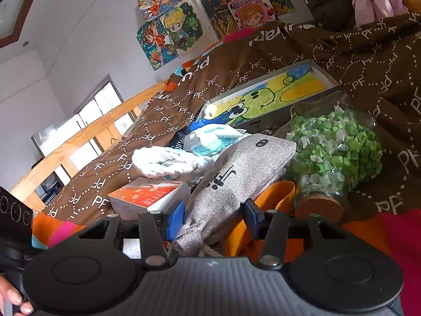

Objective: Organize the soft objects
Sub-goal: 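Grasp the grey drawstring pouch with the right gripper while the left gripper grasps the white sock, then lift the pouch and sock and carry both toward the grey tray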

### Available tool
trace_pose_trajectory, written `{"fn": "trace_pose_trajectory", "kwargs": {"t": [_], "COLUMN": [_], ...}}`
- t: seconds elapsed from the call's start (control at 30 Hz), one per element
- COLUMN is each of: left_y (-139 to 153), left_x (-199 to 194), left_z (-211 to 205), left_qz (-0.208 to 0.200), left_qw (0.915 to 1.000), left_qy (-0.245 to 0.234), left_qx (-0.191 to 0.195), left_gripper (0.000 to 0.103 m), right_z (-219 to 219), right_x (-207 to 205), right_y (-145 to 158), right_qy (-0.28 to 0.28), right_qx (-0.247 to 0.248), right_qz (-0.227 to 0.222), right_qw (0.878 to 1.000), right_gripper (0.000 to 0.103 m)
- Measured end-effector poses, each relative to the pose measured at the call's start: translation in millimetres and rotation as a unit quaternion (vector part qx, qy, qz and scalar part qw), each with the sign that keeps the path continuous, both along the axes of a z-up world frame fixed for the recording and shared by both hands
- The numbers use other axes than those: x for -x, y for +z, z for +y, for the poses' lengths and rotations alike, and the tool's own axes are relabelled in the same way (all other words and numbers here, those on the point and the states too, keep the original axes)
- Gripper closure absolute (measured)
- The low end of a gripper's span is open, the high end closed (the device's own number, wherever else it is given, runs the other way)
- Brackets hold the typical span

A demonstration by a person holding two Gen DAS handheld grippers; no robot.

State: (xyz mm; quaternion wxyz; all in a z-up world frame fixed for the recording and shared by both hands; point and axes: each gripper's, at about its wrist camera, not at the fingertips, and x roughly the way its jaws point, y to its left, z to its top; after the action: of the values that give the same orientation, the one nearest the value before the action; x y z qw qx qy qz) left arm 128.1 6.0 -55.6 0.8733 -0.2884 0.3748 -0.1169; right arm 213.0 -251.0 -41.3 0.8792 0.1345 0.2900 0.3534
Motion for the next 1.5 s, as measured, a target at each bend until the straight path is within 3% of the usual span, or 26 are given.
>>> {"fn": "trace_pose_trajectory", "kwargs": {"t": [0.07,0.17,0.4,0.87,1.07,1.27,1.37,1.5], "left_y": [-2.2,-3.3,-0.8,38.4,67.3,99.6,113.9,136.8], "left_x": [-2.0,-4.1,4.6,49.1,71.7,70.4,62.3,57.3], "left_z": [-5.4,-5.9,-2.6,-9.2,-12.4,-5.6,0.5,-3.4], "left_qz": [0.002,0.006,0.007,-0.05,-0.094,-0.141,-0.146,-0.147], "left_qw": [0.9999,0.9996,0.9987,0.995,0.989,0.9824,0.9832,0.9811], "left_qy": [0.0,0.01,0.018,0.025,0.018,0.037,0.057,0.065], "left_qx": [-0.015,-0.027,-0.046,-0.083,-0.113,-0.116,-0.094,-0.108], "left_gripper": [0.067,0.077,0.08,0.091,0.091,0.091,0.091,0.091], "right_z": [-0.5,-0.3,7.3,9.0,-1.7,-6.2,-7.4,-8.6], "right_x": [-1.2,-2.7,8.5,58.4,83.6,91.1,88.8,83.9], "right_y": [-1.4,-4.0,6.1,55.2,80.2,96.9,101.6,111.0], "right_qy": [0.001,0.002,0.004,-0.018,-0.024,-0.031,-0.034,-0.028], "right_qx": [-0.005,-0.008,0.023,0.06,0.037,0.021,0.013,0.011], "right_qz": [0.005,0.01,-0.033,-0.174,-0.203,-0.214,-0.213,-0.217], "right_qw": [1.0,1.0,0.999,0.983,0.978,0.976,0.976,0.976], "right_gripper": [0.049,0.051,0.081,0.084,0.084,0.084,0.084,0.084]}}
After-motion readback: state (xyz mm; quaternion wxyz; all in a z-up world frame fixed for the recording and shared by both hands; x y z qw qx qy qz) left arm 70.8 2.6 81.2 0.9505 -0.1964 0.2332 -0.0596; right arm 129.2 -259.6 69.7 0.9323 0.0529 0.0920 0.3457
